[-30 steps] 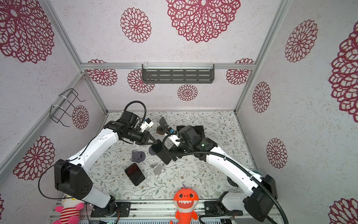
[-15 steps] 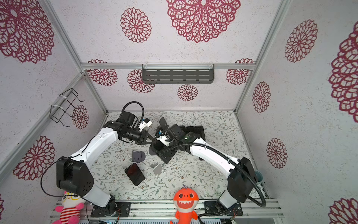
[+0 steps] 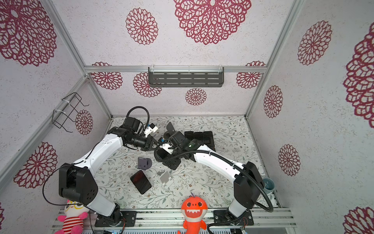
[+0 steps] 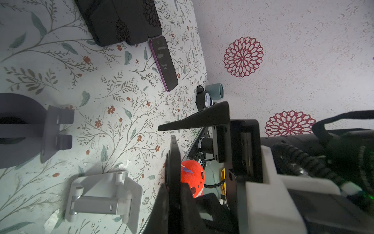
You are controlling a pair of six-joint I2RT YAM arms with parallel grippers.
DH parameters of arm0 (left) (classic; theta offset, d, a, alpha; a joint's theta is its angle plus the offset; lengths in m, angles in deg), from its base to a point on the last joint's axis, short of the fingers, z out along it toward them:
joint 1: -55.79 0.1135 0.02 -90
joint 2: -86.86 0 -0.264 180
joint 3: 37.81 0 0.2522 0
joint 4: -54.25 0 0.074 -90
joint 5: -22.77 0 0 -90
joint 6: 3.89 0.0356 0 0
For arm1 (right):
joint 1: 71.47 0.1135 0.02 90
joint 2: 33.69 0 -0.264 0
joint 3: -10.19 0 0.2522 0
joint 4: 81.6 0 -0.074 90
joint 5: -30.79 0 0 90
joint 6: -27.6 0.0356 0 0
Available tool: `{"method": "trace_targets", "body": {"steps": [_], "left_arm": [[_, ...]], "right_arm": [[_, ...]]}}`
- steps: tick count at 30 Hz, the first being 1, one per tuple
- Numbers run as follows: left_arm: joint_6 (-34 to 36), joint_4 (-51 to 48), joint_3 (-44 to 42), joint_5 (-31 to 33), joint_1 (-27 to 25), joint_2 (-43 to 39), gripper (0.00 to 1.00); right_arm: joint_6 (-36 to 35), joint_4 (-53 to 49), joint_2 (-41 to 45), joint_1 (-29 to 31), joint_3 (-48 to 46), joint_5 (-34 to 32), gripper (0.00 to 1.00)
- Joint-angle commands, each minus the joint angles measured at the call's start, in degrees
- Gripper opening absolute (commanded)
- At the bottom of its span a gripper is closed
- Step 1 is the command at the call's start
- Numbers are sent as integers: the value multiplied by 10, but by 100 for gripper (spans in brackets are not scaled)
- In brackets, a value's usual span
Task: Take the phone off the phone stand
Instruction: 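Close the right gripper on the phone while the left gripper opens and releases it, then carry the black phone with the right gripper toward the flat phones while the left withdraws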
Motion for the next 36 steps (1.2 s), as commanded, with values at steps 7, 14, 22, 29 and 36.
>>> {"method": "trace_targets", "body": {"steps": [7, 14, 22, 29, 36], "left_arm": [[-6, 31, -5, -29, 8, -7, 0], [-12, 40, -9, -30, 8, -9, 0], [-16, 52, -17, -42, 10, -16, 0], [-20, 61, -21, -42, 12, -19, 27], [-15, 59, -17, -18, 23, -38, 58]], "right_arm": [[16, 14, 11, 2, 10, -15, 83], [28, 31, 21, 2, 0, -4, 75], [38, 45, 32, 1, -7, -6, 67], [49, 36, 31, -5, -3, 4, 59], [64, 44, 44, -19, -21, 2, 59]]}}
